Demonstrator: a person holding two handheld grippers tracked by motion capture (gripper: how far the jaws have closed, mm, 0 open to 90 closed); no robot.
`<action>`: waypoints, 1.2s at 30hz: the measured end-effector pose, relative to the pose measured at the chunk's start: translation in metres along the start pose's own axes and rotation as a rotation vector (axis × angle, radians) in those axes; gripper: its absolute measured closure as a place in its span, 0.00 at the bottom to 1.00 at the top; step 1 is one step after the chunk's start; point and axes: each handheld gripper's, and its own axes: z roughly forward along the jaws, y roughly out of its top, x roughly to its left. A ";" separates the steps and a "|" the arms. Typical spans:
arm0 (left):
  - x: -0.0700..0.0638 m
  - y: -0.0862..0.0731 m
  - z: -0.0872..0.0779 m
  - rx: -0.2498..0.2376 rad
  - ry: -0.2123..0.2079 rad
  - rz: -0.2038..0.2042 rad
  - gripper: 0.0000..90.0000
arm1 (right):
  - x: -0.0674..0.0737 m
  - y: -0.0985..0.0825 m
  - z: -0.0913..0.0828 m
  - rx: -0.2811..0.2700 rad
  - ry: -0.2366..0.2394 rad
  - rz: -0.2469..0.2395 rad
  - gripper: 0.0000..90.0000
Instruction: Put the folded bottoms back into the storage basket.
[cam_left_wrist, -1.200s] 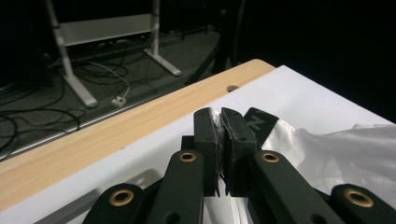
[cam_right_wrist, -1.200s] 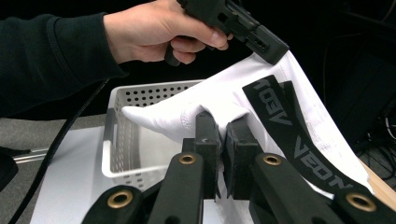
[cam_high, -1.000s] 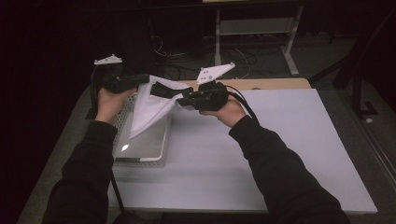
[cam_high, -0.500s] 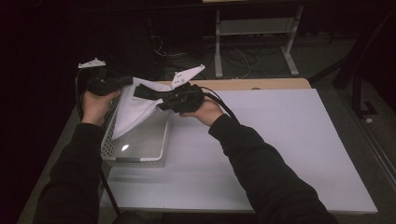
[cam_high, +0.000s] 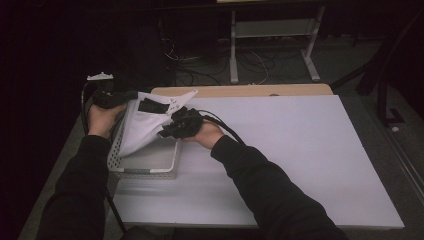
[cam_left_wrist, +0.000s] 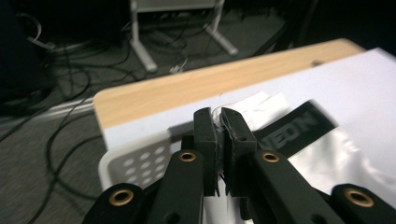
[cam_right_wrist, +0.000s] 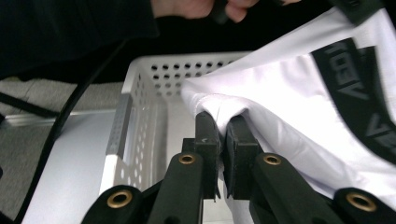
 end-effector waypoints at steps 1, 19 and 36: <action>0.001 -0.001 0.001 0.007 0.009 0.000 0.95 | 0.001 -0.002 0.003 0.010 0.003 -0.002 0.94; 0.022 -0.027 0.021 0.083 0.085 -0.083 0.66 | 0.011 -0.026 0.034 0.086 0.079 0.033 0.82; -0.027 -0.020 0.004 0.034 -0.096 -0.031 0.34 | -0.005 -0.031 -0.013 -0.014 0.005 0.131 0.45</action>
